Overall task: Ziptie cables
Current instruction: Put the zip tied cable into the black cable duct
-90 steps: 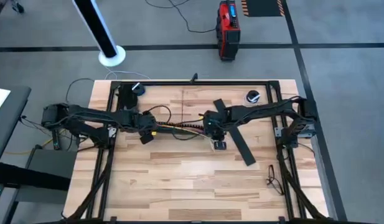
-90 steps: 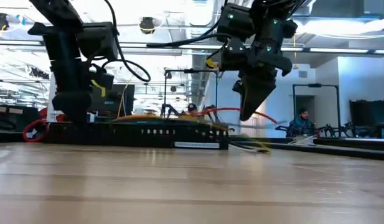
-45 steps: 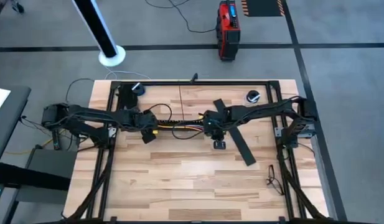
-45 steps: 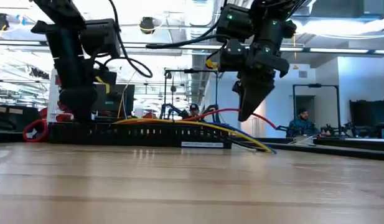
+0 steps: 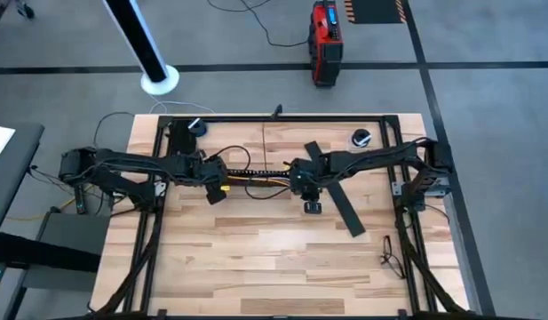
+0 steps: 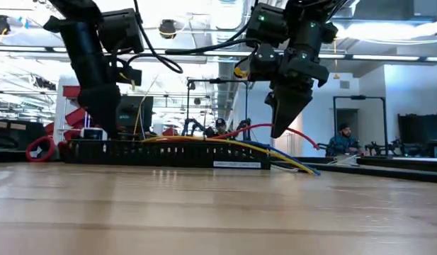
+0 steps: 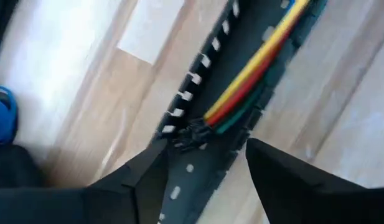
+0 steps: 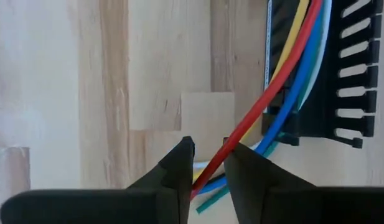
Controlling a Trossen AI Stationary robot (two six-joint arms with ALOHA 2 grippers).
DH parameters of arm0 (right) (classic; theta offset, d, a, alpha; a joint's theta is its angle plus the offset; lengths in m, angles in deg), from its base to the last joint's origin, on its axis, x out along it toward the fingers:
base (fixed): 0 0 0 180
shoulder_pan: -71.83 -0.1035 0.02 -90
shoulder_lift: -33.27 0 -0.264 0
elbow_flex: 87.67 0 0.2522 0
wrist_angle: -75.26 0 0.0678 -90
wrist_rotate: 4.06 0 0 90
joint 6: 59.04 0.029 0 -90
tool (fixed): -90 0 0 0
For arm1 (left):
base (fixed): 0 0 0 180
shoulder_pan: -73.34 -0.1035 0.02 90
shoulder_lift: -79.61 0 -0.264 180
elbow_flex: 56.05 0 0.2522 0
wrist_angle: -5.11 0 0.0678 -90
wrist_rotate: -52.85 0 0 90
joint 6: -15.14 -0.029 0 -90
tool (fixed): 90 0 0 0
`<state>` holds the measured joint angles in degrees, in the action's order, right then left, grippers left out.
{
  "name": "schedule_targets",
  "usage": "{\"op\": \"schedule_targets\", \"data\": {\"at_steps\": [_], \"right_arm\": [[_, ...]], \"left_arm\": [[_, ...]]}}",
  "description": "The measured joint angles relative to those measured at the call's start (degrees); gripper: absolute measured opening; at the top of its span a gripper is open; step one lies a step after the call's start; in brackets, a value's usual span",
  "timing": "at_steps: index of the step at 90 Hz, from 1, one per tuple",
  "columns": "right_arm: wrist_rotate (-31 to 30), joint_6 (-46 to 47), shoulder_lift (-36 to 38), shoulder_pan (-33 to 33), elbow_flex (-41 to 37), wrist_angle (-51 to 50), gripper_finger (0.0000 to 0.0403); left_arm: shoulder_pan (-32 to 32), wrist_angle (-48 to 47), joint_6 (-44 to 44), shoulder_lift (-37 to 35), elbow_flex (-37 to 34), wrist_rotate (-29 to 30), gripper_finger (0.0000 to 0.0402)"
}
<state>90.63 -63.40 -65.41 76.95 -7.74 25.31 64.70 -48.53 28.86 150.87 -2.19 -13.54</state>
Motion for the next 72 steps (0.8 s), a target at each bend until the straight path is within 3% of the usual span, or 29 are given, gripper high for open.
{"op": "schedule_targets", "data": {"at_steps": [12, 27, 54, 61, 72], "right_arm": [[0.0, 1.34, 0.37, 0.0, 0.0, -0.52, 0.0099], [-0.3, 6.85, 0.63, -0.48, 0.07, -3.45, 0.0138], [-10.95, 20.65, 0.02, -3.42, -5.44, 5.79, 0.0236], [-14.99, 23.67, -0.07, -3.59, -6.31, 5.99, 0.0248], [-15.31, 27.01, 0.0, -3.59, -9.0, 13.12, 0.0247]], "left_arm": [[-0.34, 2.74, -1.08, 0.0, 0.0, 1.83, 0.0221], [-1.1, 5.19, -0.78, 0.0, 0.0, -0.94, 0.0201], [-5.12, 14.92, -5.28, 0.0, 0.0, -2.88, 0.0131], [-6.29, 17.61, -6.8, 0.0, 0.0, -2.86, 0.0128], [-8.06, 19.83, -8.62, 0.0, 0.0, -4.03, 0.0127]]}}
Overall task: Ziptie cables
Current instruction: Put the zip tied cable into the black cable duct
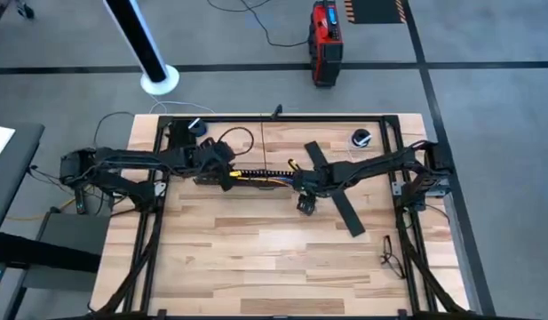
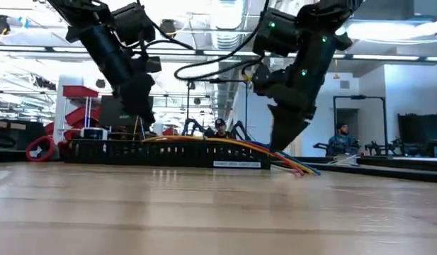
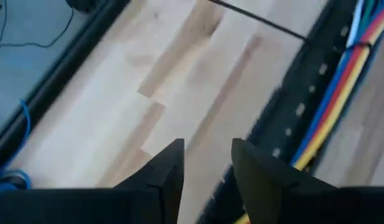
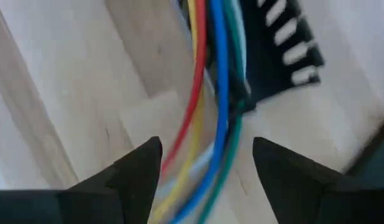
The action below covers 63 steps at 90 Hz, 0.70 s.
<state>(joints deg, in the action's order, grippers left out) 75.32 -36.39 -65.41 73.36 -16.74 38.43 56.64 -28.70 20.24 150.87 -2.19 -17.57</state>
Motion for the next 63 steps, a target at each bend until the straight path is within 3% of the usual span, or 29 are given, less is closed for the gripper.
{"op": "schedule_targets", "data": {"at_steps": [13, 22, 45, 63], "right_arm": [[0.18, 1.93, -0.02, 0.06, -1.25, 1.23, 0.0223], [-0.18, 1.95, -0.02, 0.01, -1.38, 1.14, 0.0185], [-1.55, -0.05, -0.02, 0.47, -1.36, 1.02, 0.0019], [-1.65, -0.19, -0.02, 0.79, -1.36, 0.92, 0.001]], "left_arm": [[-1.43, 0.68, -0.9, 0.0, 0.0, -1.39, 0.0127], [-1.75, 0.43, -1.69, 0.0, 0.0, -1.39, 0.0127], [-1.73, 0.5, -1.87, 0.0, 0.0, -1.39, 0.0127], [-1.73, 0.5, -1.77, 0.0, 0.0, -1.39, 0.0127]]}}
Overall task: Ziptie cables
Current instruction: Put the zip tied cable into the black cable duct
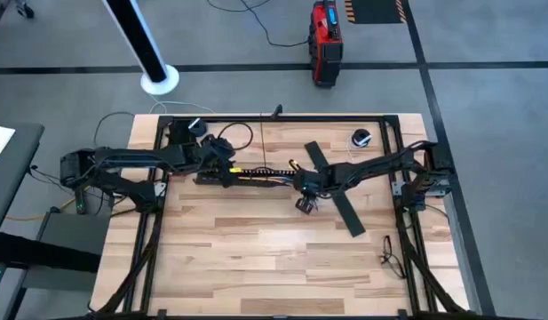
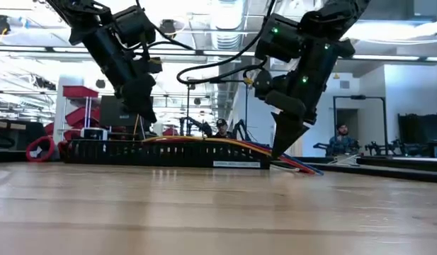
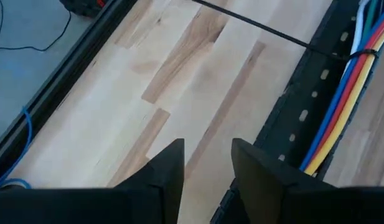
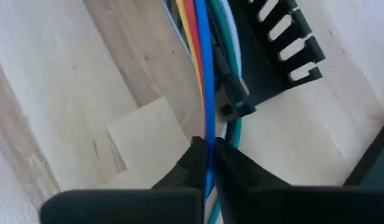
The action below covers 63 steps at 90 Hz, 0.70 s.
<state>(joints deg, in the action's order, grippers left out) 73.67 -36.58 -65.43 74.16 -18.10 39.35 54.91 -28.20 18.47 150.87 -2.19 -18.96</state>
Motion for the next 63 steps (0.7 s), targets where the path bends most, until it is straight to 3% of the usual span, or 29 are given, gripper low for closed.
{"op": "schedule_targets", "data": {"at_steps": [27, 54, 63], "right_arm": [[-1.09, -1.91, 0.24, -0.84, 6.33, -7.58, 0.0002], [-1.46, -6.19, 0.26, 3.41, 7.58, -9.31, 0.0], [2.13, -6.35, 0.26, 4.32, 7.58, -8.97, 0.0001]], "left_arm": [[0.0, 0.0, 0.28, 0.0, 0.0, 0.02, 0.0127], [-0.03, -0.02, -0.72, 0.0, 0.0, 0.02, 0.0127], [-0.13, -0.41, -0.74, 0.0, 0.0, 0.02, 0.0127]]}}
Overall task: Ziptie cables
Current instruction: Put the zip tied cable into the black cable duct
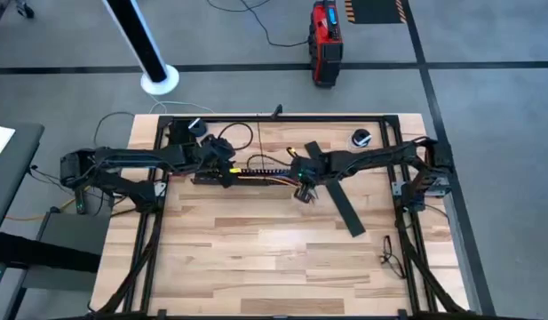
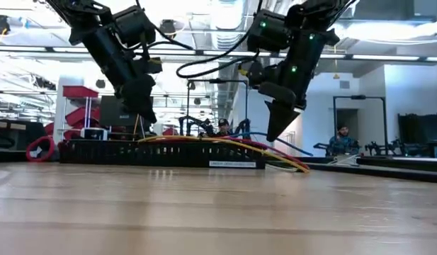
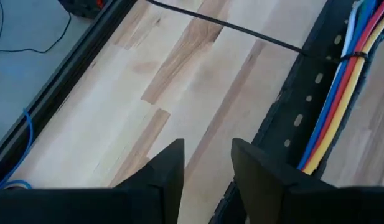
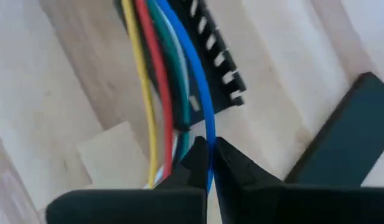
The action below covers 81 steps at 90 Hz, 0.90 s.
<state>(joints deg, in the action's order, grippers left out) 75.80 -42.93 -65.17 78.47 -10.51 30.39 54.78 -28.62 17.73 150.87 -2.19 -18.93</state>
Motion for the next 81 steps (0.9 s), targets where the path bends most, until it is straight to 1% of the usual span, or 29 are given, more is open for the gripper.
{"op": "schedule_targets", "data": {"at_steps": [8, 12, 21, 32, 41, 51, 58, 67, 74, 81], "right_arm": [[4.8, 0.81, 0.0, -0.18, 0.0, -0.36, 0.0015], [5.72, 0.89, -0.01, -0.58, 0.0, -0.61, 0.003], [5.76, 1.3, -0.22, -1.56, -0.01, -0.28, 0.0077], [5.64, 2.7, -0.22, -1.94, -0.02, 0.91, 0.0145], [3.37, 2.98, -0.22, -1.63, -0.22, 1.25, 0.0199], [2.55, 3.28, -0.24, -0.92, -2.74, 4.82, 0.0241], [2.6, 4.01, -0.31, -0.39, -4.37, 6.39, 0.0251], [2.53, 4.6, -0.31, -0.06, -6.08, 9.81, 0.0248], [2.53, 4.9, -0.31, 0.39, -6.62, 10.76, 0.0231], [2.64, 4.67, -0.34, 0.69, -6.61, 10.74, 0.0199]], "left_arm": [[0.0, -0.22, -0.48, 0.0, 0.0, 0.0, 0.0127], [0.0, -0.23, -0.82, 0.0, 0.0, -0.07, 0.0127], [0.0, -0.21, -0.96, 0.0, 0.0, -1.34, 0.0127], [0.0, -0.26, -0.99, 0.0, 0.0, -1.68, 0.0127], [0.0, -0.15, -1.38, 0.0, 0.0, -1.67, 0.0127], [0.0, -0.15, -1.57, 0.0, 0.0, -1.66, 0.0127], [0.0, -0.04, -2.1, 0.0, 0.01, -1.67, 0.0127], [-0.15, -0.02, -2.23, 0.0, 0.0, -1.68, 0.0127], [-0.44, -0.03, -2.36, 0.0, 0.0, -1.66, 0.0127], [-0.83, -0.03, -2.34, 0.0, 0.0, -1.65, 0.0127]]}}
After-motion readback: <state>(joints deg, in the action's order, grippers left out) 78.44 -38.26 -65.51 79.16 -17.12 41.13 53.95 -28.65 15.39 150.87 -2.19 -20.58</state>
